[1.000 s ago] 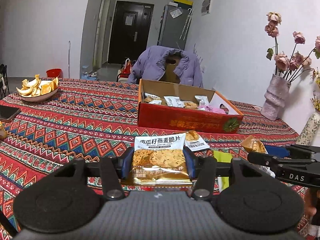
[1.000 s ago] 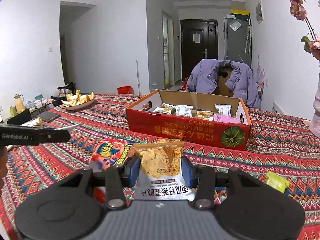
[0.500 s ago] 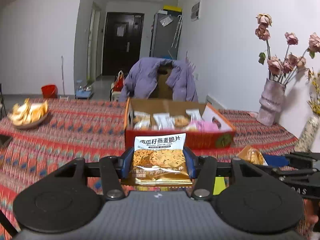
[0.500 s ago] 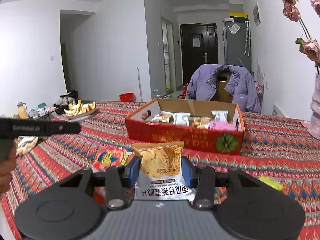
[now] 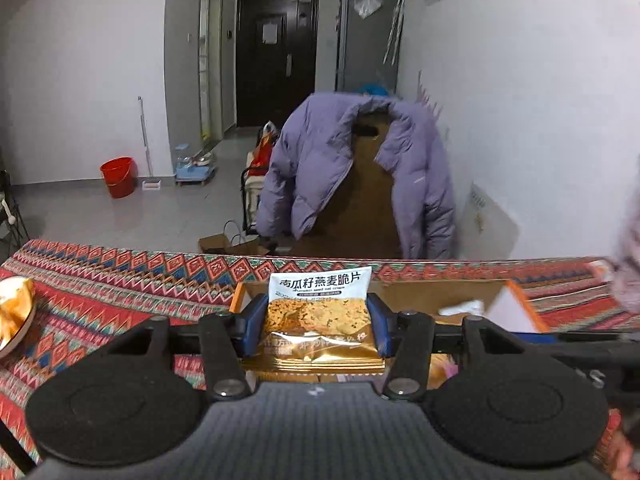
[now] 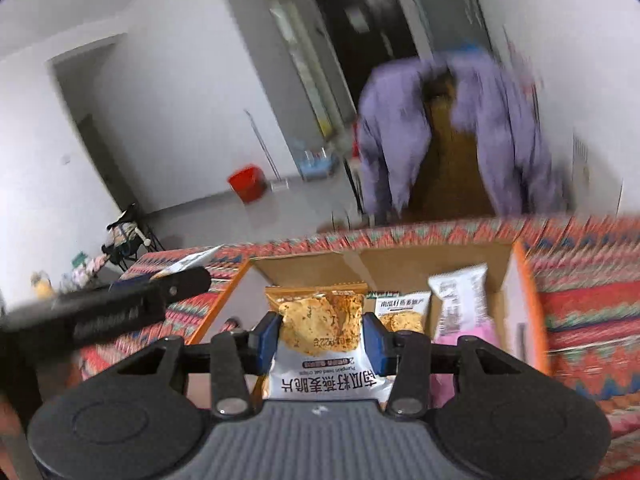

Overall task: Organize snacks
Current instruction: 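Carry both cracker packets into the cardboard box and open both tools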

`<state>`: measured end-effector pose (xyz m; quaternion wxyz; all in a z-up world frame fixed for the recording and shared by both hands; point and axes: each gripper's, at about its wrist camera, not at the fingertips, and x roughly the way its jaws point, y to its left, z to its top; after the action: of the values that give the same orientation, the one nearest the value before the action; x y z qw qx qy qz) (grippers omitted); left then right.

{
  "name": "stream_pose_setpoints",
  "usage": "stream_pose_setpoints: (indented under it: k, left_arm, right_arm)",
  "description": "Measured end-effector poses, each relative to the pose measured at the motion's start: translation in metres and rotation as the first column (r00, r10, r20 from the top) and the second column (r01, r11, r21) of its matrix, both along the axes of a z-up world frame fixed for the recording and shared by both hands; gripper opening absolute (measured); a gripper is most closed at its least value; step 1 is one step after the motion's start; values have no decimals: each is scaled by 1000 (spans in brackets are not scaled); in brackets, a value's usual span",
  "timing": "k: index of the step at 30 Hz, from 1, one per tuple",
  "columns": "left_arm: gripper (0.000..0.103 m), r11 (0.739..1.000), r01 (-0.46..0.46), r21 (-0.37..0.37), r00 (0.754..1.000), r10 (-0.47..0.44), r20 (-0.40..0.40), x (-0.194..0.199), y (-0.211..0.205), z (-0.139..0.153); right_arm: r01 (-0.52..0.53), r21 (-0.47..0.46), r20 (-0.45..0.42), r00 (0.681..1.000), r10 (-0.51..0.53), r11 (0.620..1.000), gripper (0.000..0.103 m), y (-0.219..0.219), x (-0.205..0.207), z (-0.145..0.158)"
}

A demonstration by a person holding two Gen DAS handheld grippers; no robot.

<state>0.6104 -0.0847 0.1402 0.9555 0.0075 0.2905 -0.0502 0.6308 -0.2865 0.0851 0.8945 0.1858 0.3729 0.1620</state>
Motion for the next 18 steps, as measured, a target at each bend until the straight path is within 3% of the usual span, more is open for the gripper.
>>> stream_pose_setpoints:
  k: [4,7,12,16,18]
  left_arm:
    - [53,1000,-23,8,998,23,-60,45,-2,-26]
    - [53,1000,-18,12,996,19,-88,66,0,-40]
    - [54,1000,9,9,992,-7,-129,79,2,-60]
    - [71,997,78,9,981,-75,-177,85,-3,-66]
    - [78,994,109,7,982,-107,-158,78,-3,-60]
  right_arm:
    - [52,-9,-92,994,-53,999,44,4,57,-38]
    - [69,-24,-151,986,-72,997,54,13,78,-60]
    - [84,-133,-118,988,-100,988,67,13,81,-62]
    - [72,-230,-108,989,-98,971,68,0,75,-54]
    - [71,-245,-98,990,-97,967,70,-9,66,-45]
